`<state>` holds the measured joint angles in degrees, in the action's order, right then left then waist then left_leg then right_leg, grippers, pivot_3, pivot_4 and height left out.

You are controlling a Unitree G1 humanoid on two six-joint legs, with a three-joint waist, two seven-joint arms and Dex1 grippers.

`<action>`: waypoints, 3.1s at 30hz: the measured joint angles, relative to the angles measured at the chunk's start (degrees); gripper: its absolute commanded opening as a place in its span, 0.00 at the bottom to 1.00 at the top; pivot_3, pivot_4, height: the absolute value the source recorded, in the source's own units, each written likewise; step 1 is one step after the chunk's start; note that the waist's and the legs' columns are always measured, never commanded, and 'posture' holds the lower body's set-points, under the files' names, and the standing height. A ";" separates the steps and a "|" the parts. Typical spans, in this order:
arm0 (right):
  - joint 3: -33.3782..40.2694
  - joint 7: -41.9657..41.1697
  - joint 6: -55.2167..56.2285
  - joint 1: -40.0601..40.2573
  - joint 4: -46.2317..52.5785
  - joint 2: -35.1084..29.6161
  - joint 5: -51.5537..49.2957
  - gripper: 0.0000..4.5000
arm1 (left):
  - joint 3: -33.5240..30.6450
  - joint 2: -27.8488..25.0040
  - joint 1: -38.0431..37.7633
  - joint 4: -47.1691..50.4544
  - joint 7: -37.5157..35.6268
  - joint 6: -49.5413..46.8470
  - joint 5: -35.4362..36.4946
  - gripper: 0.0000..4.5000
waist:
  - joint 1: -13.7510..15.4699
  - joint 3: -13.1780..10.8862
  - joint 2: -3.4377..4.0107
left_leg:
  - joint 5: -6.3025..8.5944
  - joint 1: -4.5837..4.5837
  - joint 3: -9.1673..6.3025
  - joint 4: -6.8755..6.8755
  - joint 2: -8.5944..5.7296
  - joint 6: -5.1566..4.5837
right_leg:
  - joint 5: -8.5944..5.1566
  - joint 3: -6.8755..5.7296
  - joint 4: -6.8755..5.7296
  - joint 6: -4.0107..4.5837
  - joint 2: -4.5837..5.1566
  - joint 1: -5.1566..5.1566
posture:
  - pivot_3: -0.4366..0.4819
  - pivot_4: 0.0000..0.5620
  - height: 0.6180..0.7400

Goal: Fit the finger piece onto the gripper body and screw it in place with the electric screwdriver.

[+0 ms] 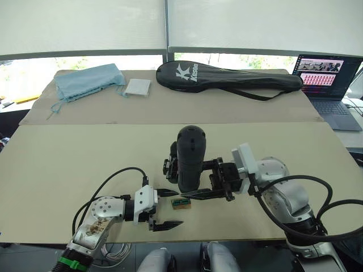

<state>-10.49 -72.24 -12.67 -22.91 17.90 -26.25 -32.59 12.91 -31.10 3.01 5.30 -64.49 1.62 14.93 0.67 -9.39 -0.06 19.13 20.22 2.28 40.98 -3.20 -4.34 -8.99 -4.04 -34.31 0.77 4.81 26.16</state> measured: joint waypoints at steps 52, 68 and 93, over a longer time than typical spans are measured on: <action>-0.16 -1.18 2.53 -0.70 -2.75 0.29 2.18 0.43 | 0.03 0.61 0.48 -3.18 0.09 3.55 0.40 1.00 | 0.06 0.08 0.01 | 0.01 -0.02 0.00 0.01 -0.02 -0.02 | 0.00 0.02 -0.13 0.00 0.06 0.00 | 0.48 0.27 1.00; -0.31 -0.97 2.18 -0.69 -2.70 0.17 2.14 0.43 | 0.03 0.62 0.48 -3.20 0.17 3.55 0.40 1.00 | 0.05 0.08 0.01 | 0.01 -0.02 0.00 0.01 -0.02 -0.02 | 0.00 0.02 -0.13 0.00 0.07 0.00 | 0.48 0.27 1.00; -0.60 -0.94 0.75 -0.61 -2.58 0.14 2.07 0.43 | 0.03 0.61 0.32 -3.02 0.47 3.46 0.40 1.00 | 0.05 0.09 0.00 | 0.01 -0.02 0.00 0.01 -0.02 -0.03 | 0.00 0.02 -0.13 0.00 0.07 0.00 | 0.48 0.27 1.00</action>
<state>-11.09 -73.18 -11.92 -23.52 15.32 -26.11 -30.52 12.94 -30.49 3.33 2.27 -64.03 5.08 15.33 0.72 -9.30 -0.06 19.14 20.20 2.28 40.98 -3.21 -4.37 -8.99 -4.03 -34.44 0.77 4.88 26.17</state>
